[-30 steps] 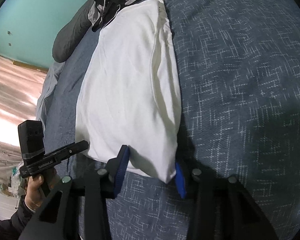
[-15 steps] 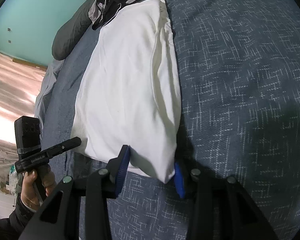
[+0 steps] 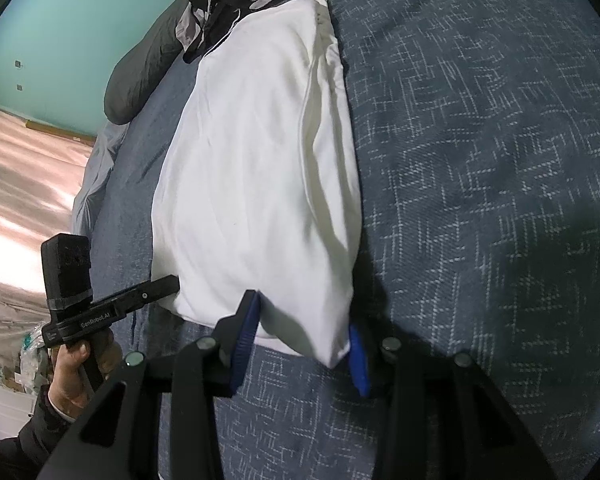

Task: Fold clothes
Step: 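Grasp the polo hem with the left tool while the right tool grasps the hem beside it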

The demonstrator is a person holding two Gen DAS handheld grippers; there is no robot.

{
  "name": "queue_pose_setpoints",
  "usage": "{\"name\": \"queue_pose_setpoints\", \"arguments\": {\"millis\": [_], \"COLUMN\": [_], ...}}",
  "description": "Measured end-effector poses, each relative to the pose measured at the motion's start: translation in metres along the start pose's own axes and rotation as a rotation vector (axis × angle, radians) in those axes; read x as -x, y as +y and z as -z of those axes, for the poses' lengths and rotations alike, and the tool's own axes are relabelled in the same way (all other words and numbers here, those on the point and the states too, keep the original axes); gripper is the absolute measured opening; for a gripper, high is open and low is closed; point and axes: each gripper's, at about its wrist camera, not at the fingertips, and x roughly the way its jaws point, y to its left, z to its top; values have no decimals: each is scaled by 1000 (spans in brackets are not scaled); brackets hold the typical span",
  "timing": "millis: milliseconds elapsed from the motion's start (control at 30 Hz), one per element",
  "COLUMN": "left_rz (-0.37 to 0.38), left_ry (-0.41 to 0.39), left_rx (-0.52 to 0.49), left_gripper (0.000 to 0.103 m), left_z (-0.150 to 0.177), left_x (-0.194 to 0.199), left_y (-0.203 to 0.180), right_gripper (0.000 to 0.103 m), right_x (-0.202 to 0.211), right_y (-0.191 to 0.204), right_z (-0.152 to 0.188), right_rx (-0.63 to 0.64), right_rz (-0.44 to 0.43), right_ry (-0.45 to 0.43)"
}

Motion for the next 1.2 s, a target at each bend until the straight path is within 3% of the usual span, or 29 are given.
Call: {"name": "queue_pose_setpoints", "arguments": {"millis": [167,300,700,933,1200], "left_rz": [-22,-27,-40,-40,-39], "left_ry": [-13,-25,-93,-135,-163], "left_rx": [-40,-54,-102,-126,-135], "left_gripper": [10,10,10,10,10], "left_z": [1,0,-20,-63,-83], "left_x": [0,5,44,86,123], "left_y": [-12,-20,-57,-86,-100], "right_gripper": [20,15,12,12,12], "right_x": [2,3,39,77,111], "right_y": [2,8,25,62,101], "right_z": [2,3,-14,-36,-65], "right_rx": [27,58,103,161,198], "right_rz": [32,56,33,48,80], "right_ry": [-11,-25,-88,-135,-181]}}
